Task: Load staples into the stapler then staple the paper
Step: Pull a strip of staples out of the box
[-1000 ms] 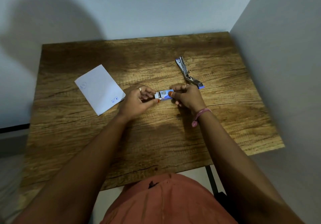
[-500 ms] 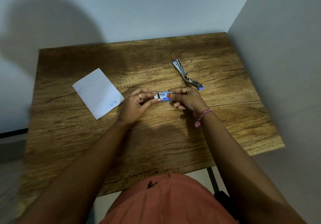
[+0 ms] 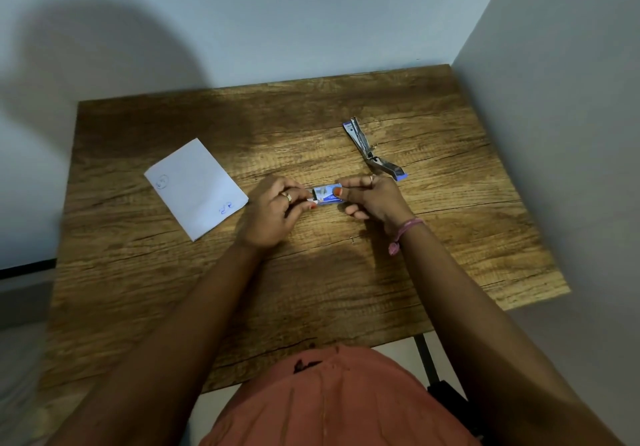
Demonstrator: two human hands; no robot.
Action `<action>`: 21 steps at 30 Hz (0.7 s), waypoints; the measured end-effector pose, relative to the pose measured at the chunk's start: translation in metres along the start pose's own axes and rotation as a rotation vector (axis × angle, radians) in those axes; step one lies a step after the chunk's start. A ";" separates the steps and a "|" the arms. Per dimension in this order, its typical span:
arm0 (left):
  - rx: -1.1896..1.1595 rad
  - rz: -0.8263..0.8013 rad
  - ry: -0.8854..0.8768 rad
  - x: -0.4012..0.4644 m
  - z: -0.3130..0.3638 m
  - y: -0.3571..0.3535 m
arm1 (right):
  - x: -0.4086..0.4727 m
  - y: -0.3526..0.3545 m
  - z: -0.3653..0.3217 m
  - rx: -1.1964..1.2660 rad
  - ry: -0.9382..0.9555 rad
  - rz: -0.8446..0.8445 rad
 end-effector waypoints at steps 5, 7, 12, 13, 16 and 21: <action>0.011 -0.123 0.022 0.004 -0.008 -0.004 | 0.001 -0.001 0.003 -0.005 0.001 0.012; 0.068 -0.157 0.029 0.006 -0.015 -0.004 | 0.003 -0.002 0.004 -0.015 0.005 0.032; 0.099 -0.153 -0.021 0.005 -0.017 -0.001 | 0.003 -0.004 0.008 -0.065 0.058 0.068; 0.095 -0.147 -0.023 0.004 -0.018 0.000 | 0.003 -0.004 0.008 -0.094 0.065 0.077; 0.077 -0.122 -0.023 0.004 -0.018 0.000 | 0.003 -0.005 0.006 -0.177 0.087 0.082; -0.041 -0.098 0.087 0.005 -0.017 0.001 | 0.001 -0.008 0.003 -0.289 0.108 0.068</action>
Point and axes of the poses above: each hand's wrist, its own x-axis towards the middle knuckle, its own y-axis out of the back of the hand, z = x × y, the point moved 2 cm from there along x, towards the middle knuckle, and after that the axes turned 12 degrees about -z, right-handed, at the moved point
